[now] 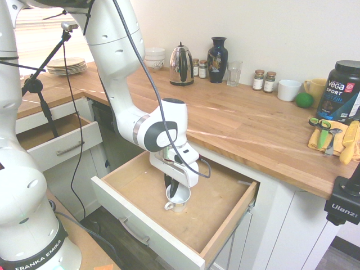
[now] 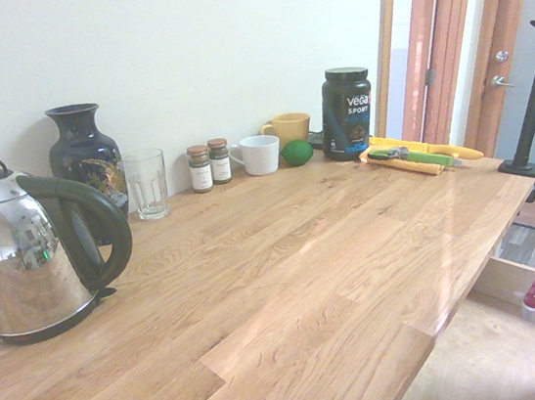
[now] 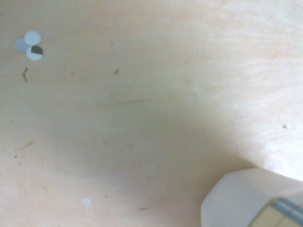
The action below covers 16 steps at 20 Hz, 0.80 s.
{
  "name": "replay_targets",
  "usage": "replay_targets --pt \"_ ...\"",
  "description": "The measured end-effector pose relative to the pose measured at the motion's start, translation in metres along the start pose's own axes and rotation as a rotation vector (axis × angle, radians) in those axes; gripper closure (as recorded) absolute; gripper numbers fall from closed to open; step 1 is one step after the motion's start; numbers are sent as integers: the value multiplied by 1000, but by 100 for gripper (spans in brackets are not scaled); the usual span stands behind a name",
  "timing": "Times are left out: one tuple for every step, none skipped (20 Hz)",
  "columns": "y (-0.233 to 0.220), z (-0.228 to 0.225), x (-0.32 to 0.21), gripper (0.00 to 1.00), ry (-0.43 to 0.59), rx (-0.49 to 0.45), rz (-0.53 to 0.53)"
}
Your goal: Put mug in the drawer
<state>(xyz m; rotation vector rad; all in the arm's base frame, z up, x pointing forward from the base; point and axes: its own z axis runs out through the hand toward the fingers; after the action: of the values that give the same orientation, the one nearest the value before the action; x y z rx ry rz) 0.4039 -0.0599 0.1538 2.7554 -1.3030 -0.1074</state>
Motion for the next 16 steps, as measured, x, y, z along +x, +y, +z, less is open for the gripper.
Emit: replay_targets --pt "0 0 0 0 -1 1 5" --pt "1 0 1 0 -2 2 9" --pt "1 0 1 0 -2 2 10" --pt "1 0 1 0 -2 2 12" --pt "1 0 1 0 -2 2 13" --pt "2 0 2 0 -1 2 14" --pt "1 -1 3 0 0 4 15" --pt "1 -2 4 0 2 6 15" --pt "0 -2 5 0 4 7 16" --pt "0 -3 6 0 5 8 17" --pt "-1 -4 7 0 7 9 17" --pt "-2 -5 8 0 9 11 17" --pt "-3 -6 9 0 9 11 17" --pt "-3 -7 10 0 10 11 18" --pt "-4 -8 11 0 11 12 18" --pt "-4 -9 11 0 12 14 18"
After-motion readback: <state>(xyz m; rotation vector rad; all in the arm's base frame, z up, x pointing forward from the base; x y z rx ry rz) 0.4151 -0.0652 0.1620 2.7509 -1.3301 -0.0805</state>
